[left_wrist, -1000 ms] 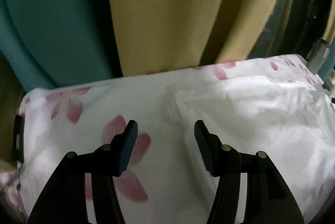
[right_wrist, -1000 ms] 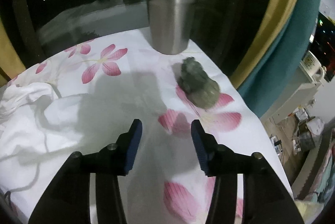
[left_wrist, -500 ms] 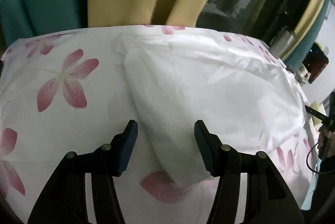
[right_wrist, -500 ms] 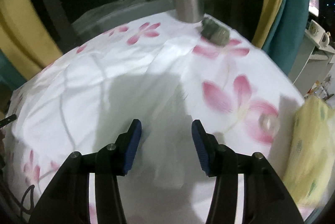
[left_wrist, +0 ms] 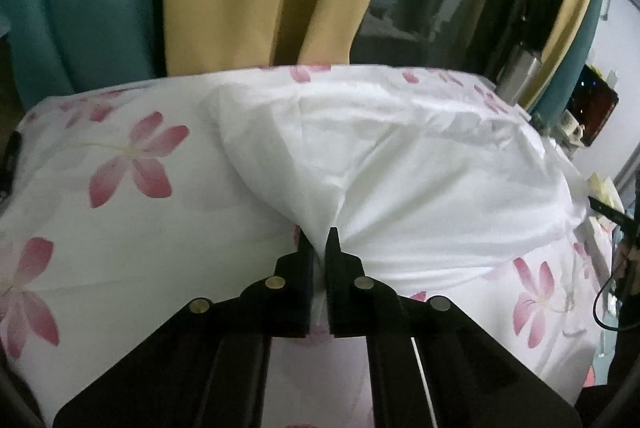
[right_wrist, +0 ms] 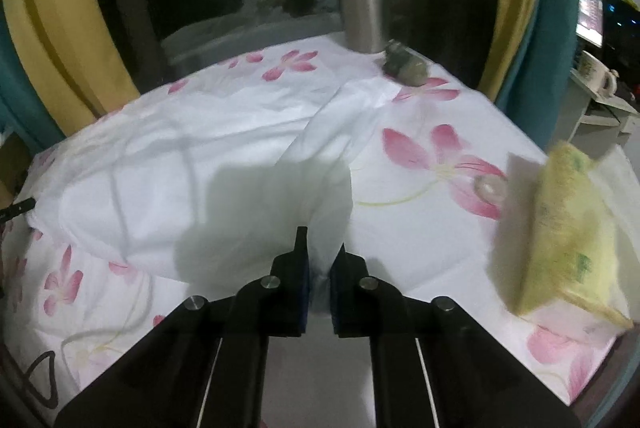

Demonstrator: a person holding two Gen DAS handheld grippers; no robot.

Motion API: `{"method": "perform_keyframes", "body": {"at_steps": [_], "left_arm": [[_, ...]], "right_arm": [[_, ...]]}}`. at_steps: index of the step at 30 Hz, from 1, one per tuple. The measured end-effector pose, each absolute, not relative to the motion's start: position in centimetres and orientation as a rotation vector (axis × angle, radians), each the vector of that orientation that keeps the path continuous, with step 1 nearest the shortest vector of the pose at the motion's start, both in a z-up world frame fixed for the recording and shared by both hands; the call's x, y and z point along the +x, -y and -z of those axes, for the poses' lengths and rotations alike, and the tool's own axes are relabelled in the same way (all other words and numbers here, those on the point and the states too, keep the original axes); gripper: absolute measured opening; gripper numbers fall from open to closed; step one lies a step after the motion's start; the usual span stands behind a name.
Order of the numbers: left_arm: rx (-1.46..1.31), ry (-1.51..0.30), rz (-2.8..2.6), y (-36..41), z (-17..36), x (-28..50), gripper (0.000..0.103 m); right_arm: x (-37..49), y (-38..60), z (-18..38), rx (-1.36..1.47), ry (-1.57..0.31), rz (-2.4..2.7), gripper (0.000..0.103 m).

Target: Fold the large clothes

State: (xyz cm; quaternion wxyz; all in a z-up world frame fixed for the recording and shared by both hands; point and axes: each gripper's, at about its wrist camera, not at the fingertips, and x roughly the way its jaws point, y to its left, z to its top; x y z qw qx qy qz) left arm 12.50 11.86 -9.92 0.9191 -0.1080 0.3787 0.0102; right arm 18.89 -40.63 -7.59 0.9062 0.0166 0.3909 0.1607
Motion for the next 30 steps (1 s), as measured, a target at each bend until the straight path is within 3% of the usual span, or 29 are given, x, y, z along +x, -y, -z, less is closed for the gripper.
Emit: {"method": "perform_keyframes", "body": {"at_steps": [21,24,26,30], "left_arm": [[-0.259,-0.846,-0.015,-11.3,11.6,4.8,0.006],[-0.252,-0.864,-0.006,-11.3,11.5,4.9,0.006],[-0.252,-0.878,-0.024,-11.5,11.2,5.0,0.015],[-0.221,-0.852,-0.084,-11.7,9.4,5.3,0.024]], "right_arm": [[11.9,43.8,9.4,0.079,-0.866,-0.294,0.008],[11.8,44.2,9.3,0.087,-0.883,-0.285,0.015],[11.8,44.4,9.0,0.072,-0.895,-0.267,0.025],[12.0,44.6,7.3,0.02,-0.865,-0.219,0.031]]}}
